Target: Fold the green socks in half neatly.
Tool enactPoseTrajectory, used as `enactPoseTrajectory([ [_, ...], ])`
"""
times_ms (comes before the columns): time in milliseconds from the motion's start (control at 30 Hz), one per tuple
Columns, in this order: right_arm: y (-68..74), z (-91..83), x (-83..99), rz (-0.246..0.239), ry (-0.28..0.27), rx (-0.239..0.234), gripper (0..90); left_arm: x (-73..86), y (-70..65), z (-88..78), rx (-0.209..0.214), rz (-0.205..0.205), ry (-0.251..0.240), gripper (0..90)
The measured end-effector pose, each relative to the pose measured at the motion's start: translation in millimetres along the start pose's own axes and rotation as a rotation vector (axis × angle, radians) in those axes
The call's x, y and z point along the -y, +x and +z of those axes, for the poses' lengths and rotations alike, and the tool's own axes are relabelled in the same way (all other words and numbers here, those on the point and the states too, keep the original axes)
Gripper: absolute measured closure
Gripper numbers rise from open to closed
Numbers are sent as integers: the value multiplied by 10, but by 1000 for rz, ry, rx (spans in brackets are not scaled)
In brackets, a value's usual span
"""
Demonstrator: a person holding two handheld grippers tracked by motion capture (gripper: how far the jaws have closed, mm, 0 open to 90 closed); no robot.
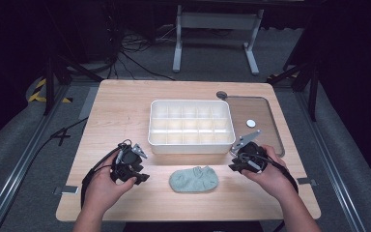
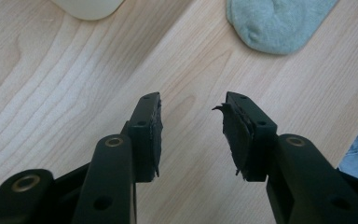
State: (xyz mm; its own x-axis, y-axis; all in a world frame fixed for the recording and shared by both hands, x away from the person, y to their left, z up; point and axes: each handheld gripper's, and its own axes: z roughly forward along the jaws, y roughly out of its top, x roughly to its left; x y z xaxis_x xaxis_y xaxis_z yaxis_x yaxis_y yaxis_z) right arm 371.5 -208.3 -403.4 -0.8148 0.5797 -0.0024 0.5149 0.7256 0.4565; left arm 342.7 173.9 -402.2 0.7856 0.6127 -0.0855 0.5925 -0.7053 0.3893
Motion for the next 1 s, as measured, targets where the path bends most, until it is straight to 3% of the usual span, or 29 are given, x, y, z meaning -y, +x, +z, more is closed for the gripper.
enactPoseTrajectory([
  [333, 5, -24, 16, 31, -34, -25, 731, -70, -92, -83, -33, 23, 6, 583],
  [533, 63, -26, 17, 15, -64, -35, 743, -192, -228, -113, -28, 70, -11, 594],
  [633, 90, -38, 37, 13, -71, -34, 748, -256, -264, -104, 1, 78, -1, 598],
  [767, 107, -56, 88, 21, -80, -33, 748, -330, -284, -98, 26, 58, -13, 595],
  [867, 99, -66, 112, 29, -85, -38, 746, -385, -331, -99, -24, 48, -39, 597],
  [933, 95, -67, 118, 34, -89, -39, 741, -402, -338, -97, -10, 41, -45, 594],
  [1000, 87, -75, 121, 36, -114, -85, 736, -434, -373, -85, -2, 41, -50, 602],
])
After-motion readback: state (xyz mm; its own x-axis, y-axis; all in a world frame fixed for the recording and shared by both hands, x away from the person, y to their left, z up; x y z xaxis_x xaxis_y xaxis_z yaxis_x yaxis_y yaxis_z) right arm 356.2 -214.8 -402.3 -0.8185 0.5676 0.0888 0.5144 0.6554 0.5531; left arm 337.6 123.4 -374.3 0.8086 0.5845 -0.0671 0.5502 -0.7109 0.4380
